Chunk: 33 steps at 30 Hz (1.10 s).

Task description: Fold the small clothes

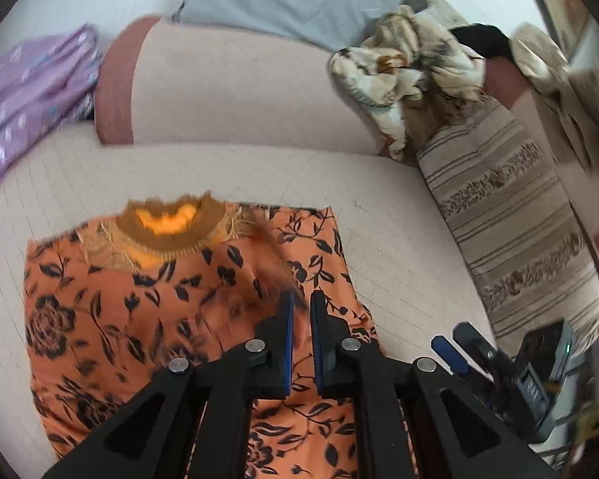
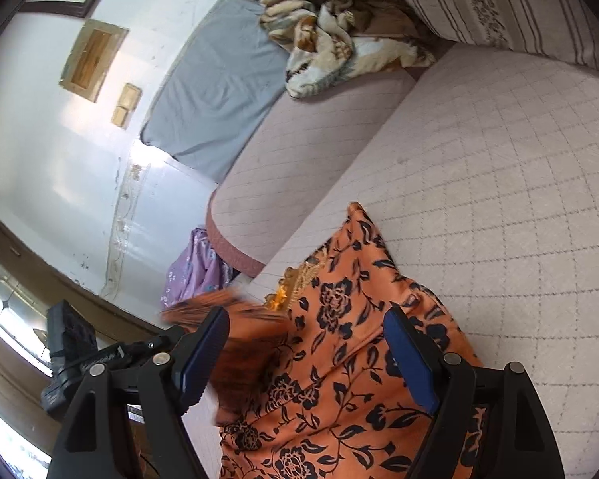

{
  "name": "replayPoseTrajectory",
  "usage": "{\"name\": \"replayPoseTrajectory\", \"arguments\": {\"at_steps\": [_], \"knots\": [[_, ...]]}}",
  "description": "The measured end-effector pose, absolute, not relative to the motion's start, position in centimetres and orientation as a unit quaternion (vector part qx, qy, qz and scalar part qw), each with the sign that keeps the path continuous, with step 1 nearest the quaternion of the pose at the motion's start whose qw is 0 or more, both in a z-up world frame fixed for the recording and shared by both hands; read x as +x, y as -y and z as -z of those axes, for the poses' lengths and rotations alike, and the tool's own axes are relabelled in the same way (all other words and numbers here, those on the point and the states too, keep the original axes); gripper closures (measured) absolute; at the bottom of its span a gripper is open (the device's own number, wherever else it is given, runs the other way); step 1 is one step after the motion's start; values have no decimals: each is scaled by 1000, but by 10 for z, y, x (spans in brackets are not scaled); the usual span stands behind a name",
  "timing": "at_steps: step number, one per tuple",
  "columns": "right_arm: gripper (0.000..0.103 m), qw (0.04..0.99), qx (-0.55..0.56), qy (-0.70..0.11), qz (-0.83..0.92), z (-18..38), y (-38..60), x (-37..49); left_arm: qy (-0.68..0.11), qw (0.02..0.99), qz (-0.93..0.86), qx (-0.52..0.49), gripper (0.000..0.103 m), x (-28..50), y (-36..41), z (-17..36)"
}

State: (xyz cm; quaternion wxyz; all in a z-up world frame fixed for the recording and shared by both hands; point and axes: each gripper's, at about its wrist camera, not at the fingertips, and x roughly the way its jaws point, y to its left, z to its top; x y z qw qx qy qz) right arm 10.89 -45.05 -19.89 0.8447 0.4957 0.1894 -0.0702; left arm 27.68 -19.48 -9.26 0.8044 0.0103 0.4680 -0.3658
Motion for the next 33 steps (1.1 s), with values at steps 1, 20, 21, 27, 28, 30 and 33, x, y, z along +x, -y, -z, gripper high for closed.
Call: {"name": "replayPoseTrajectory", "arguments": {"at_steps": [1, 20, 21, 27, 28, 30, 33], "knots": [[20, 843, 498, -193, 68, 200, 451, 109, -460, 812, 359, 11, 70, 278, 188, 89], [22, 846, 407, -341, 52, 244, 435, 222, -475, 872, 85, -88, 42, 316, -40, 209], [22, 845, 404, -346, 54, 247, 435, 228, -469, 876, 83, -83, 42, 316, -40, 210], [73, 836, 353, -416, 57, 278, 422, 265, -460, 881, 96, -50, 42, 328, -25, 216], [88, 842, 338, -417, 61, 275, 418, 266, -461, 882, 92, -45, 42, 331, -22, 217], [90, 859, 308, -403, 68, 258, 411, 265, -464, 881, 87, -45, 42, 337, -25, 221], [91, 895, 264, -348, 90, 224, 409, 260, -462, 883, 79, -34, 42, 345, -20, 228]]}}
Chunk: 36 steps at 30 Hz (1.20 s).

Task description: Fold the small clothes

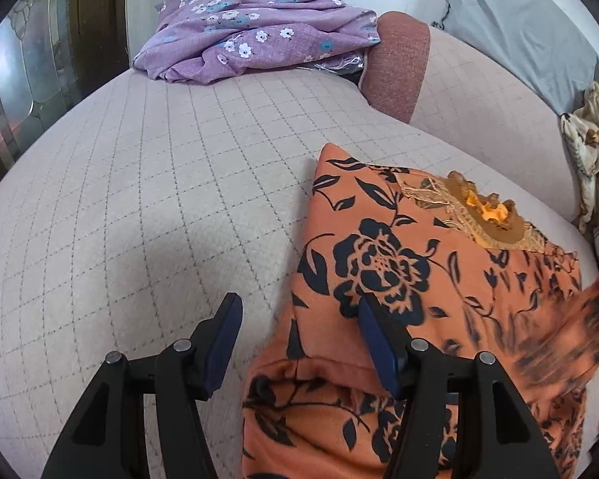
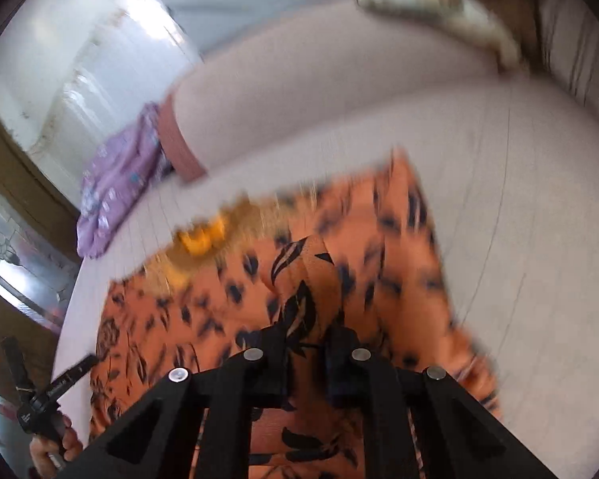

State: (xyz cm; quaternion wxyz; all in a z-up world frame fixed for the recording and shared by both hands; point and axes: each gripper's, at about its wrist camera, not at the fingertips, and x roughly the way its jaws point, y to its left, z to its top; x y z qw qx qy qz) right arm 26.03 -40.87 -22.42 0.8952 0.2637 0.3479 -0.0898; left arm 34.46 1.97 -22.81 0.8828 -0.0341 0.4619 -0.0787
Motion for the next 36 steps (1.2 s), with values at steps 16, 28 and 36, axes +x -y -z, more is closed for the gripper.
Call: {"name": "replayPoseTrajectory", "arguments": {"at_steps": [16, 28, 36], "knots": [[70, 869, 315, -321, 208, 215, 474, 228, -404, 912, 51, 53, 41, 323, -3, 217], [72, 833, 325, -438, 92, 262, 434, 234, -434, 888, 120, 95, 36, 317, 30, 242], [20, 900, 346, -235, 121, 108, 429, 30, -320, 935, 141, 60, 18, 227, 22, 135]]}}
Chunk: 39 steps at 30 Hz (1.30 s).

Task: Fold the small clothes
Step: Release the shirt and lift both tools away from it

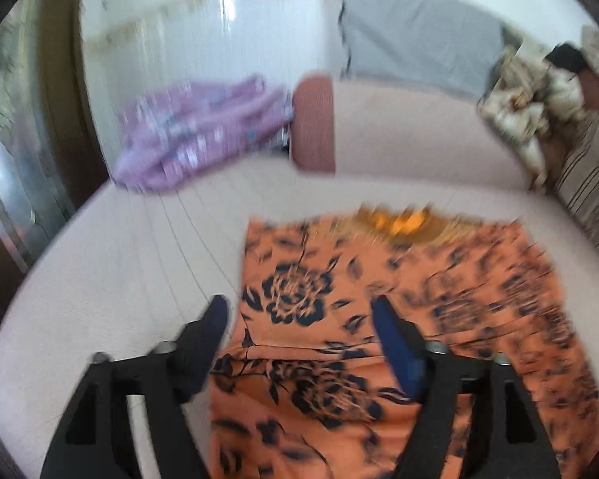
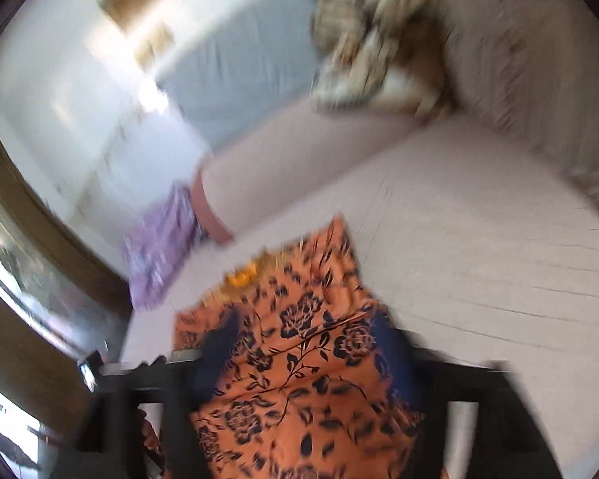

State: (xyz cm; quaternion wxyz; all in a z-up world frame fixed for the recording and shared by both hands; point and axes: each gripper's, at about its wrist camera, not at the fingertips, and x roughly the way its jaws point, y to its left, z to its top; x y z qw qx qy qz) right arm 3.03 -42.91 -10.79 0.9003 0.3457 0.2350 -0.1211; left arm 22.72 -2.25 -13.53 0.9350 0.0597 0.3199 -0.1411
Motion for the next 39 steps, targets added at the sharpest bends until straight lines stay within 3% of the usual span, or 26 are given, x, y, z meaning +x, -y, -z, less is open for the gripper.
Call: {"name": "replayPoseTrajectory", "arguments": {"at_steps": [1, 7, 13, 20, 32, 39], "knots": [[20, 908, 335, -212, 133, 91, 420, -7, -310, 937, 154, 51, 12, 207, 23, 119], [20, 917, 321, -184, 149, 52, 393, -116, -259, 939, 222, 39, 1, 119, 29, 35], [20, 931, 287, -161, 158, 24, 353, -166, -241, 928, 284, 18, 0, 55, 10, -18], [20, 957, 235, -119, 123, -16, 304, -169, -170, 954, 245, 35, 0, 14, -31, -52], [20, 972, 200, -98, 77, -3, 258, -141, -159, 967, 164, 114, 0, 10, -48, -28], [20, 969, 195, -137, 69, 42, 246, -105, -225, 960, 127, 110, 0, 12, -57, 11]]}}
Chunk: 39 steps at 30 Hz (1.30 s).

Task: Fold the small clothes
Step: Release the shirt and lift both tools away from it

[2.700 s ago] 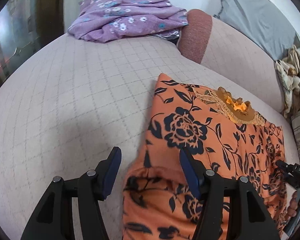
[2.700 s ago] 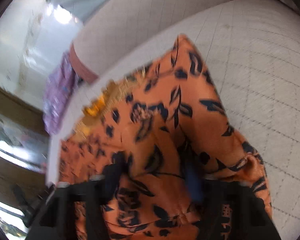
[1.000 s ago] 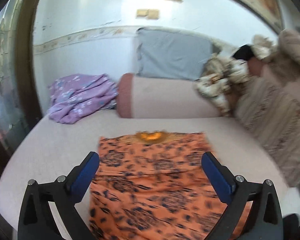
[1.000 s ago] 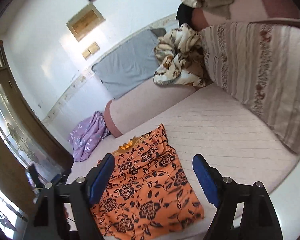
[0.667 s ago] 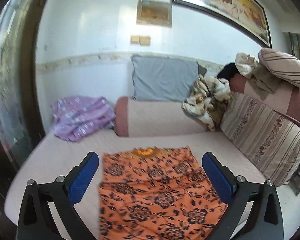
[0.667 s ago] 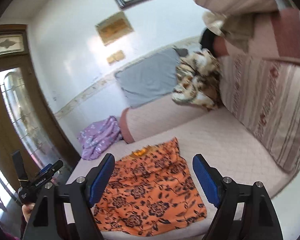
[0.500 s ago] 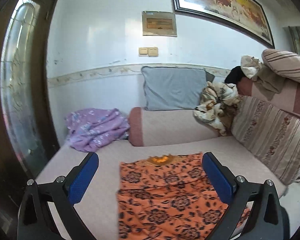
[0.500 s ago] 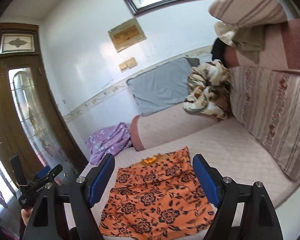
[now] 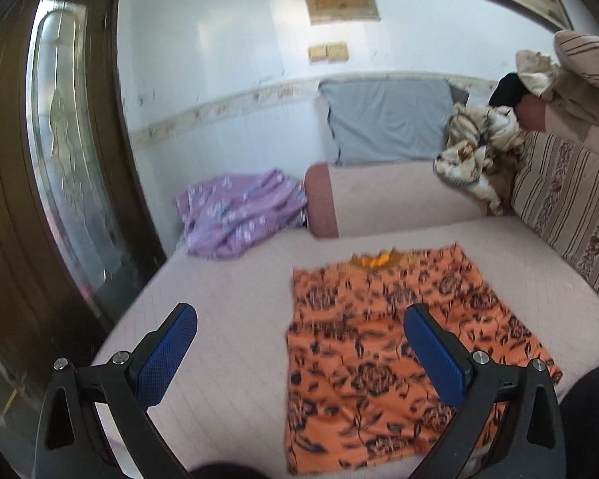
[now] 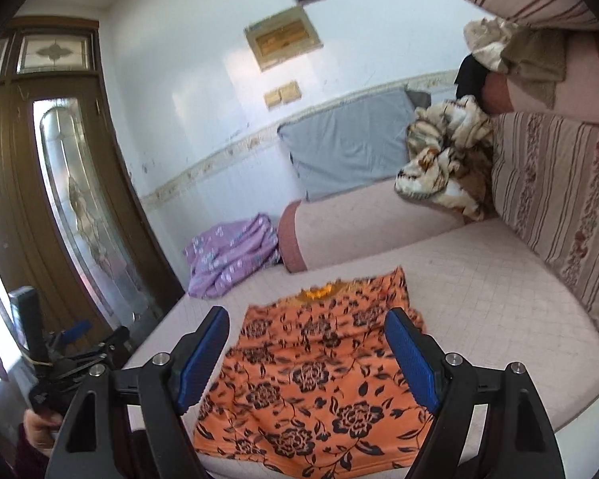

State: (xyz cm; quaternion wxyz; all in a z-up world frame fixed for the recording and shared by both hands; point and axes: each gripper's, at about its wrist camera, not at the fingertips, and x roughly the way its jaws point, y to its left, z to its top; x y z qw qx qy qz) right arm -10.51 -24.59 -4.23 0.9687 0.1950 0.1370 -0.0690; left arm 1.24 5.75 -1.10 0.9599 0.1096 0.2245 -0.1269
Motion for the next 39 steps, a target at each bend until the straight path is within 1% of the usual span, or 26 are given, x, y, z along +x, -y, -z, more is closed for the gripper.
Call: {"name": "replayPoseTrajectory", "arguments": {"at_steps": [4, 13, 30, 39], "knots": [[20, 961, 213, -171, 35, 73, 234, -74, -261, 953, 98, 115, 0, 19, -63, 32], [20, 958, 200, -207, -12, 106, 206, -38, -304, 945, 35, 114, 0, 37, -85, 62], [20, 949, 212, -232, 1, 126, 215, -20, -342, 935, 27, 90, 0, 76, -96, 98], [20, 947, 212, -243, 1, 133, 213, -13, -352, 931, 23, 92, 0, 79, -98, 107]]}}
